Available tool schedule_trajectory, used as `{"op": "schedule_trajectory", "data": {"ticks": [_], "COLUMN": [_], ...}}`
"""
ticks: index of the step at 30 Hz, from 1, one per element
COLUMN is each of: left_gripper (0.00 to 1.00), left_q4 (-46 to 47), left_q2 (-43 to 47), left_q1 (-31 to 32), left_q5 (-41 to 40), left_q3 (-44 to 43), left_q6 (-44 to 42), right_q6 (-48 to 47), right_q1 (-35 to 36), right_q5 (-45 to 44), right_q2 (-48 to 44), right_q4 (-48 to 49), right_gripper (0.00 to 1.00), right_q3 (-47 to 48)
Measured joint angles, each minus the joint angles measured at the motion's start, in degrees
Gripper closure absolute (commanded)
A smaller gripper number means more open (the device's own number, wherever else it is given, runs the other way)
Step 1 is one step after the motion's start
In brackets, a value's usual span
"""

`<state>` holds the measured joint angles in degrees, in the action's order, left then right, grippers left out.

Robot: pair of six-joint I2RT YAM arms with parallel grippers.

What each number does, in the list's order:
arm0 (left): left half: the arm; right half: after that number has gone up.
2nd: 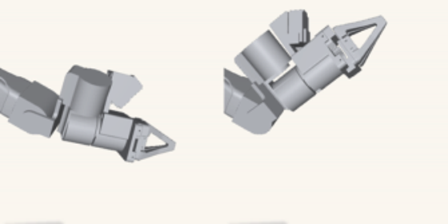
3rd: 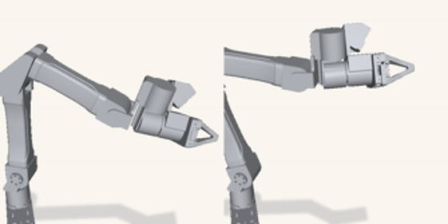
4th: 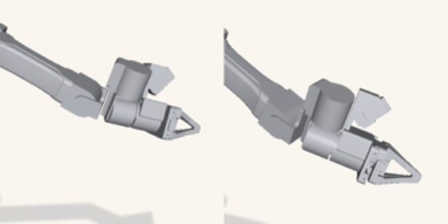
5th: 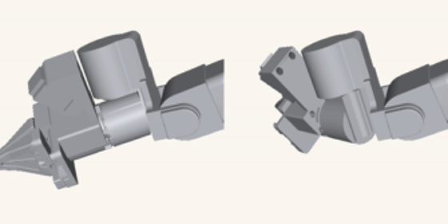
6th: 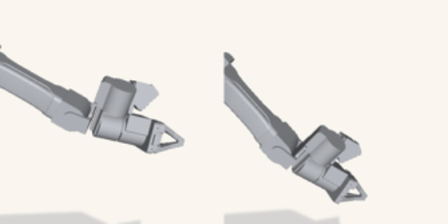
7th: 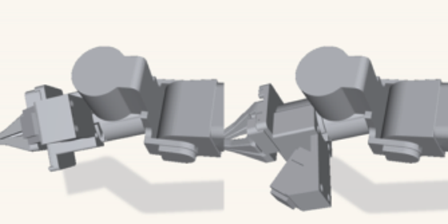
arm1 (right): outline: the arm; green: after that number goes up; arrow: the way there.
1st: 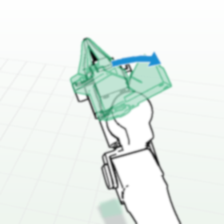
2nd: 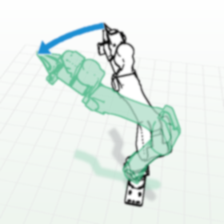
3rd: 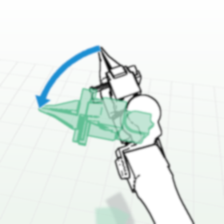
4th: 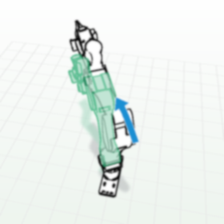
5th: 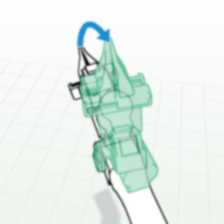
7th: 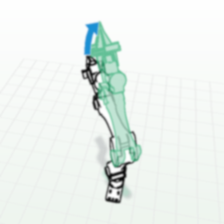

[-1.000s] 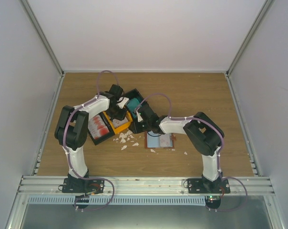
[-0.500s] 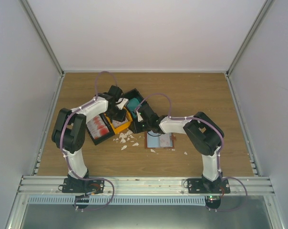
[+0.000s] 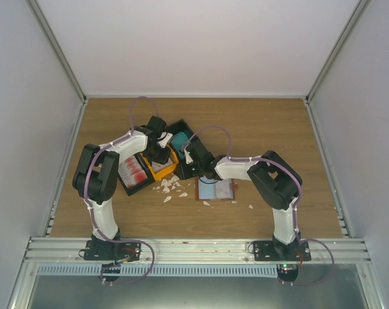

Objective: Put the credit cards into the card holder
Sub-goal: Pick up the credit card from the storage box.

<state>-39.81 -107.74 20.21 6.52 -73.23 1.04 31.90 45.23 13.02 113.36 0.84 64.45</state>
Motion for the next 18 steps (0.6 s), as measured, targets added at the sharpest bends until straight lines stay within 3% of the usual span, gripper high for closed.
{"op": "schedule_trajectory", "data": {"ticks": [6,18], "left_gripper": [0.76,0.78], "left_q4": [0.24,0.68], "left_q2": [-0.31,2.67], "left_q1": [-0.07,0.7], "left_q5": [-1.18,-0.7], "left_q3": [0.0,1.05], "left_q6": [0.02,0.11], "right_q6": [-0.02,0.11], "right_q1": [0.0,-0.15], "right_q5": [0.07,0.15], "right_q2": [0.22,0.39], "right_q4": [-0.59,-1.4], "right_gripper": [0.54,0.54], "right_q3": [0.46,0.92]}}
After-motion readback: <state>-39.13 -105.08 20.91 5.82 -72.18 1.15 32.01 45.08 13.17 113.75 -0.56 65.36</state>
